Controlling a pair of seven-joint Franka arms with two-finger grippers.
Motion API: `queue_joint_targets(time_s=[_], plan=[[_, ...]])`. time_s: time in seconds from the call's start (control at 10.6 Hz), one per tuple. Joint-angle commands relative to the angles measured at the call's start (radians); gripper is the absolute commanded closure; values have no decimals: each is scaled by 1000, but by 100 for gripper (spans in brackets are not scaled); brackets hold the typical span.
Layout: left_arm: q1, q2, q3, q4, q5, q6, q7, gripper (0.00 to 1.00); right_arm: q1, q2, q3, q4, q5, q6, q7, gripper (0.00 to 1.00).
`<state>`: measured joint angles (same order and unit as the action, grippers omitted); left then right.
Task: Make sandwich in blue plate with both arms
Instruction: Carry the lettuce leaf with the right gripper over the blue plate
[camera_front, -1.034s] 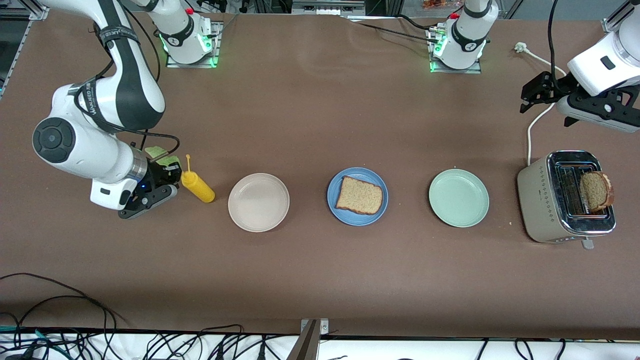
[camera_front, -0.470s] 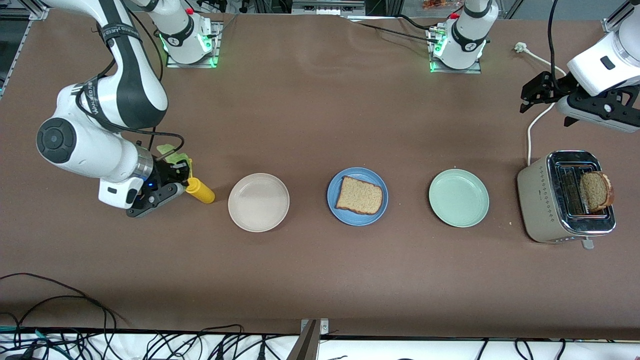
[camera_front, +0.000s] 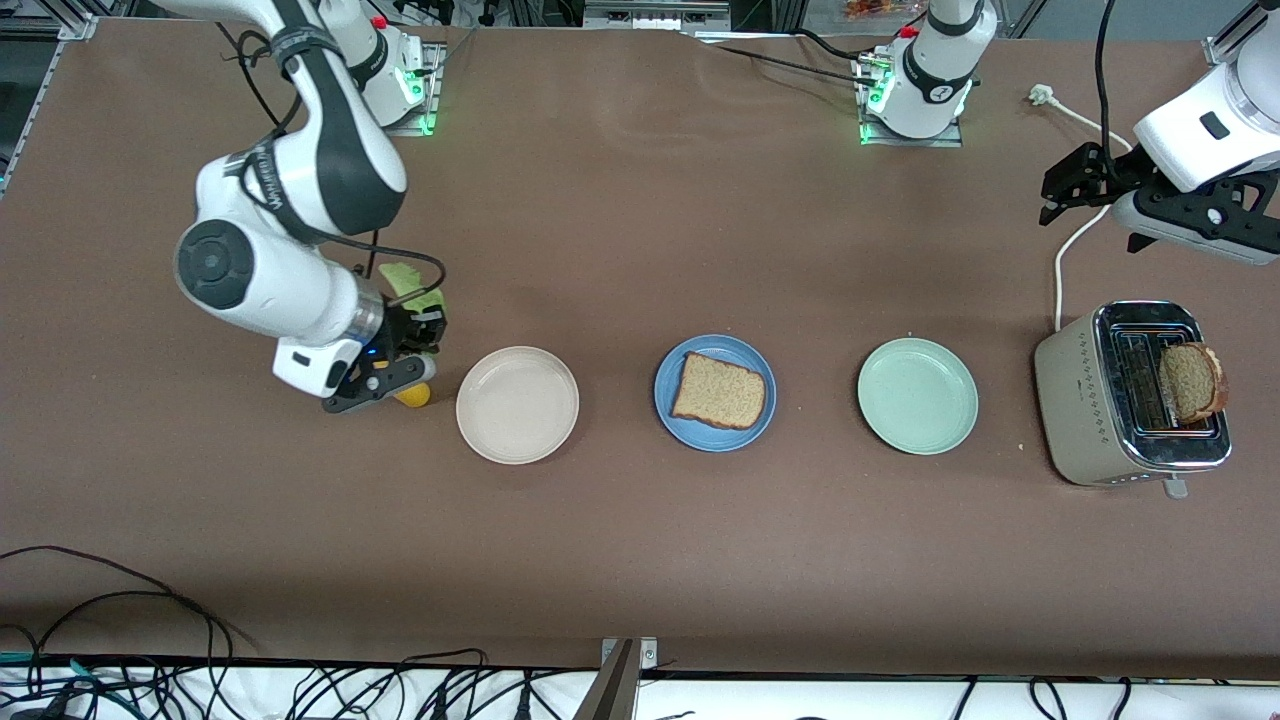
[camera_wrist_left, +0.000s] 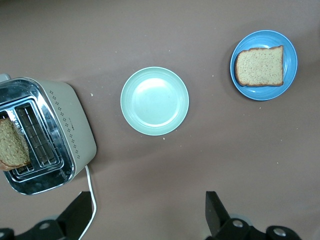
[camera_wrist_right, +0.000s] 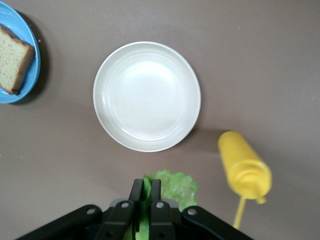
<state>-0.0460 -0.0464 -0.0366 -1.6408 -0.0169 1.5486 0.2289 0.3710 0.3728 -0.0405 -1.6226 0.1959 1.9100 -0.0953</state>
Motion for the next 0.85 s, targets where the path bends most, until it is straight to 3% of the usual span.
queue_joint_targets(time_s=[0.0, 0.28, 0.75], plan=[[0, 2, 6, 24, -20, -27, 3, 0, 139, 11, -65, 55, 16, -55, 262, 100], [1, 2, 6, 24, -20, -27, 4, 0, 242, 66, -79, 197, 11, -141, 527, 100], [0, 2, 6, 24, -20, -27, 4, 0, 353, 274, -81, 491, 13, -172, 854, 100]])
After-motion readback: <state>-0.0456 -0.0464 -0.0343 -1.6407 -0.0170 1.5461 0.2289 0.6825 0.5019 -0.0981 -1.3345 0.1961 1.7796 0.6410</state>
